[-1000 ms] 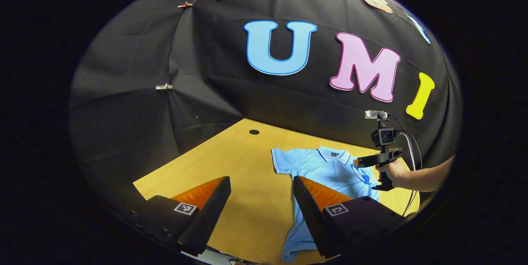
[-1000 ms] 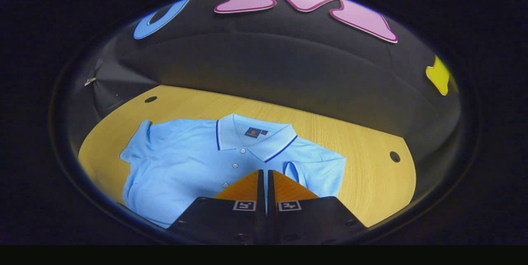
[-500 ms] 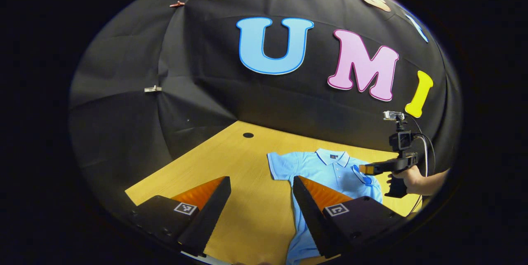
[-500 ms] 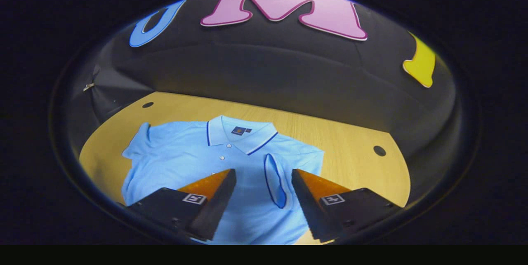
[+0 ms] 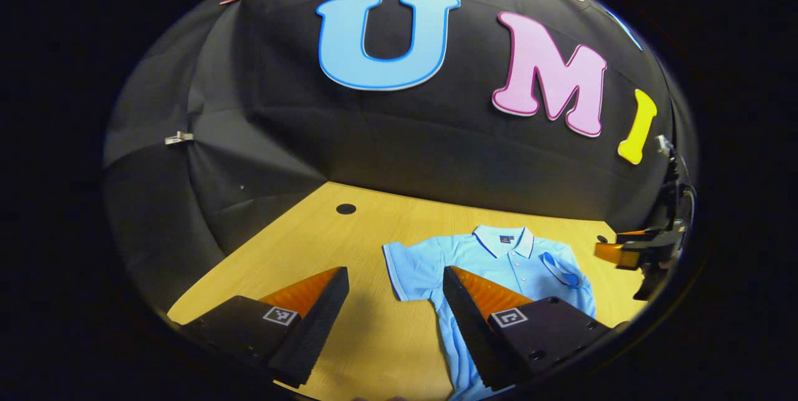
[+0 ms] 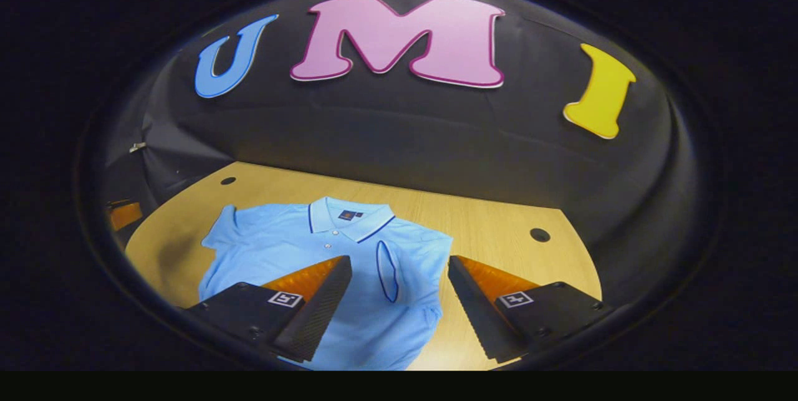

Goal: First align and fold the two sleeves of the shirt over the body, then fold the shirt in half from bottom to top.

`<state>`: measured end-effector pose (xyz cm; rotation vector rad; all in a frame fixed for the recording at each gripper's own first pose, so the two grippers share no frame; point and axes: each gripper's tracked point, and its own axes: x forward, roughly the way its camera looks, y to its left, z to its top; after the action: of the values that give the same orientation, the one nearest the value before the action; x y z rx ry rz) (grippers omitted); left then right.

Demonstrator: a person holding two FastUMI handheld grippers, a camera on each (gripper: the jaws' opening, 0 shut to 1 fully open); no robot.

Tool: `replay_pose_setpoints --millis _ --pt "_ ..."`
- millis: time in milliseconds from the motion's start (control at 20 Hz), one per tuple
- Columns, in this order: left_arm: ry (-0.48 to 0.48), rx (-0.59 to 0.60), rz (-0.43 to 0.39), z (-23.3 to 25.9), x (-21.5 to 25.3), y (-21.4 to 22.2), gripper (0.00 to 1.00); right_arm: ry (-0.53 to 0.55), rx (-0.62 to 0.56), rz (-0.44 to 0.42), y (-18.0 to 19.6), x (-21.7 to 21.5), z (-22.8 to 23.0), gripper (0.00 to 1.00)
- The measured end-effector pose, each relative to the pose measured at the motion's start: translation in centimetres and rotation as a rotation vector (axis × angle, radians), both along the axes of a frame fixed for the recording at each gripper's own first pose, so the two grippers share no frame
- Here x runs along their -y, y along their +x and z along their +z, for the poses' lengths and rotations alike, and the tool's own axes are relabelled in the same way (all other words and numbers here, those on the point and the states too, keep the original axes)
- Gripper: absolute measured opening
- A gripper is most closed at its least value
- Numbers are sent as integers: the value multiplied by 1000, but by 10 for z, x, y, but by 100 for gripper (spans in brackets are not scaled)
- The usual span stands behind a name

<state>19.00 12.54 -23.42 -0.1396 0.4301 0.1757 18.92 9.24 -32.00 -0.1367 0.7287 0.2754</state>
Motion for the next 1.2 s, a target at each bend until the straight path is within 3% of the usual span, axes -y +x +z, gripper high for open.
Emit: replay_pose_setpoints --millis 300,550,1000,1050,1200 --pt "-34 -70 -20 -68 -9 87 97 18 -15 -79 -28 45 5 97" --pt "-63 -127 -11 -118 -19 148 97 25 -24 -84 -56 63 4 97" --pt "53 -228 -17 -157 -23 176 98 -9 5 -120 -61 98 -1 97" --pt "55 -227 -27 -156 -19 179 96 -7 -5 -119 -63 100 -5 97" --pt "51 -236 -53 -157 -6 181 62 18 -36 -128 -70 102 -14 97"
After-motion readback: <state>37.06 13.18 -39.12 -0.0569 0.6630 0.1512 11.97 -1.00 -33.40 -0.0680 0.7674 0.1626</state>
